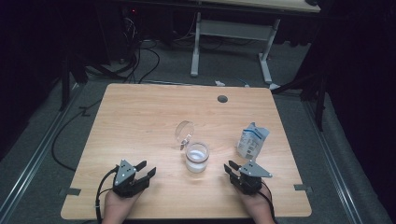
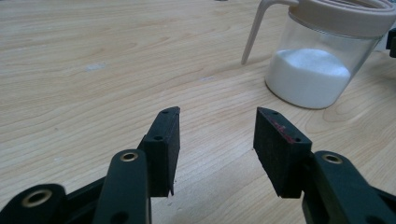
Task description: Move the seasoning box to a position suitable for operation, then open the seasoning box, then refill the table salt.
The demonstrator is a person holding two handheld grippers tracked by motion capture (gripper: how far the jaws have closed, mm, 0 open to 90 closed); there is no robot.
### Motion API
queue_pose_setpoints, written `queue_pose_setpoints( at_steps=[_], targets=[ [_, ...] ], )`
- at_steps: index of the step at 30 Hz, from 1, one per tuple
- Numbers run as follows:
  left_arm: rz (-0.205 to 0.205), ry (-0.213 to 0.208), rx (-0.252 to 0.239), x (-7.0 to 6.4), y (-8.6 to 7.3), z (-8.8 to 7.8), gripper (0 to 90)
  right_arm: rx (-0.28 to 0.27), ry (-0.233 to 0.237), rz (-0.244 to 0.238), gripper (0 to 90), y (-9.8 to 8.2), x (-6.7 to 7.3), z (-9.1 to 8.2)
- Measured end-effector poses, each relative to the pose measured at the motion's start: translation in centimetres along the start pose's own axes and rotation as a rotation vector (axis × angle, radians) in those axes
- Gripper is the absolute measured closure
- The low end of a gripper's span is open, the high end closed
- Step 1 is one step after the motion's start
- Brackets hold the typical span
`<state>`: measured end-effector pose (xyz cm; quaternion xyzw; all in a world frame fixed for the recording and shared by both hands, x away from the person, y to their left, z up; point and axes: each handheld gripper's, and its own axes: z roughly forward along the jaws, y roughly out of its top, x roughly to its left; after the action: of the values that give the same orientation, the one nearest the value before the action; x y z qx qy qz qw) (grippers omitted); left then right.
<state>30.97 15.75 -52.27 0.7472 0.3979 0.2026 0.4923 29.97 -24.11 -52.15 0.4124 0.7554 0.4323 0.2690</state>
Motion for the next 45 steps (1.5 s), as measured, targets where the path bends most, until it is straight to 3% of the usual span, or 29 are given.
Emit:
queue_pose_setpoints(
  at_steps=[9,16,25,42,45],
  targets=[
    [0.023,-0.015,0.023,-0.7,0.5,0.8,53.0,0.009,0.02,-0.032,71.8,0.3,0.9,0.9],
    [-0.003,-0.031,0.013,-1.2,1.5,1.9,57.2,0.008,0.037,-0.023,77.4,0.5,1.2,1.1],
    [-0.022,-0.046,-0.001,-1.5,3.6,3.6,66.2,0.008,0.06,-0.026,89.8,0.9,1.9,1.3],
    [-0.051,-0.052,-0.05,-1.4,8.8,5.6,86.6,0.003,0.102,-0.042,90.0,1.7,3.3,2.3],
    [-0.037,-0.052,-0.059,-1.5,9.7,5.8,89.5,0.002,0.102,-0.052,90.0,2.0,3.5,2.5]
  ],
)
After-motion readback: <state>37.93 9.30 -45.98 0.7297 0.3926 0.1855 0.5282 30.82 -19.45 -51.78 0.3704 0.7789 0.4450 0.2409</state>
